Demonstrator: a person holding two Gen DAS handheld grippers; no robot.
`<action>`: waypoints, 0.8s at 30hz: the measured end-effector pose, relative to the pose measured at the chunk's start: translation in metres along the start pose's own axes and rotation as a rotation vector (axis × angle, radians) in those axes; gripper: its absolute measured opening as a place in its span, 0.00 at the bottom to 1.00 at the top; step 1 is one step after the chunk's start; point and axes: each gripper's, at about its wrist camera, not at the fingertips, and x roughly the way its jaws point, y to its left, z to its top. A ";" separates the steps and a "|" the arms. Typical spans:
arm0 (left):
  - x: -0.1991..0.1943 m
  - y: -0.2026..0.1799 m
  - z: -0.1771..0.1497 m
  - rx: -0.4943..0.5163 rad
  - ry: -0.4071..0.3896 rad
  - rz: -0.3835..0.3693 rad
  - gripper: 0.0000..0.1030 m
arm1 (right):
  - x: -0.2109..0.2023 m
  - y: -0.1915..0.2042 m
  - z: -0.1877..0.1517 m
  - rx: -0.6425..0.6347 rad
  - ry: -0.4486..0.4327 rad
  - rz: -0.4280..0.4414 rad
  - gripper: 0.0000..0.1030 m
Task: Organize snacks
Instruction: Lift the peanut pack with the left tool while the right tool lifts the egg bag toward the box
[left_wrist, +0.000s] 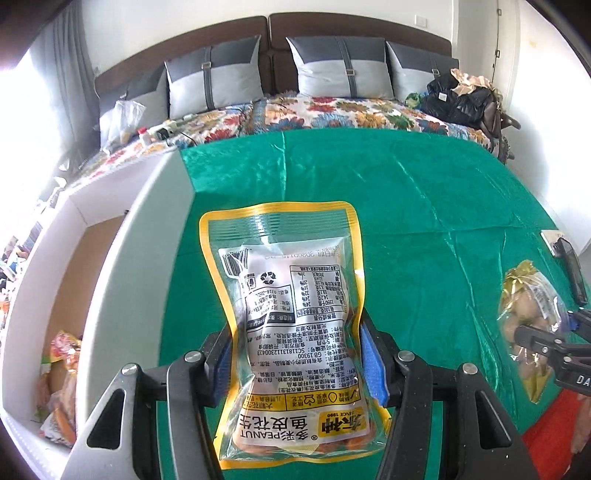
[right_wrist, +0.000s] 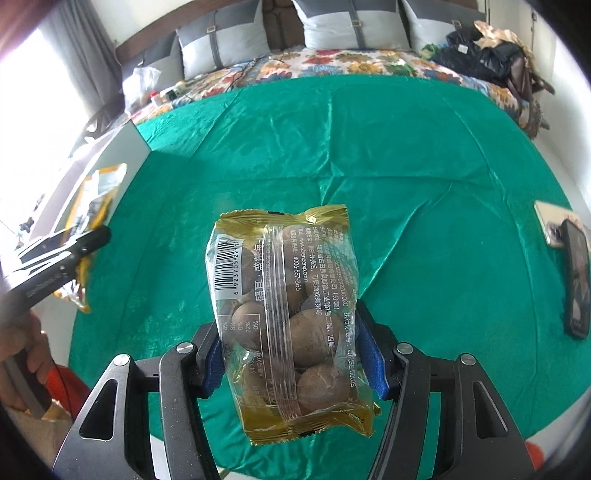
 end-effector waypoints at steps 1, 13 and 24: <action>-0.008 0.003 -0.002 0.004 -0.010 0.010 0.55 | -0.003 0.001 -0.001 -0.008 -0.002 0.002 0.61; -0.062 0.064 -0.022 -0.068 -0.042 -0.018 0.55 | 0.001 0.088 -0.020 -0.203 0.030 0.048 0.61; -0.101 0.258 -0.042 -0.384 -0.033 0.104 0.56 | -0.034 0.263 0.041 -0.350 0.014 0.406 0.62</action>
